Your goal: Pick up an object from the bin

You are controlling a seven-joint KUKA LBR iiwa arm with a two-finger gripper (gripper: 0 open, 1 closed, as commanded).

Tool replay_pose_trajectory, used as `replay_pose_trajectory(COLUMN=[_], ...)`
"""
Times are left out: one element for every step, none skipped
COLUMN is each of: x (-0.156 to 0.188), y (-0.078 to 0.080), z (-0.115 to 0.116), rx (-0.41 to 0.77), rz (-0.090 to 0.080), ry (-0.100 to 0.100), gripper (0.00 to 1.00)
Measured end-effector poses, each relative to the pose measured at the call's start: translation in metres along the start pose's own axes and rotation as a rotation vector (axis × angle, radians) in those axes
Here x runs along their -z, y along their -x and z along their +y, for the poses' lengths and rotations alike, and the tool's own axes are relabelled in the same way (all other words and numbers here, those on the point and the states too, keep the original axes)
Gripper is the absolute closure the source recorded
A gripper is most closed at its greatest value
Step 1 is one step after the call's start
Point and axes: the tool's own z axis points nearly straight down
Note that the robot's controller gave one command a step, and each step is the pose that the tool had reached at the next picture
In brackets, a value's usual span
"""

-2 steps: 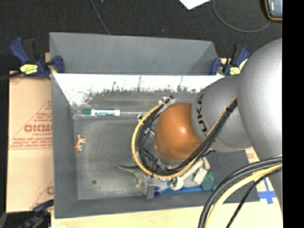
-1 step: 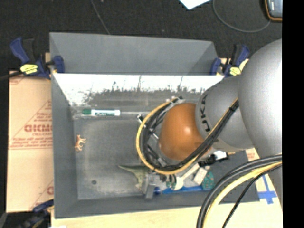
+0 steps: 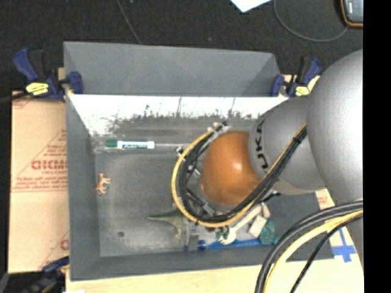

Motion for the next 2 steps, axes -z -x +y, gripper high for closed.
replay_pose_trajectory(x=[0.0,0.0006], y=[0.0,0.0001], z=[0.0,-0.0001], rx=[-0.001,-0.002], rz=[0.0,-0.001], ry=[0.0,0.001], gripper=[1.0,1.0])
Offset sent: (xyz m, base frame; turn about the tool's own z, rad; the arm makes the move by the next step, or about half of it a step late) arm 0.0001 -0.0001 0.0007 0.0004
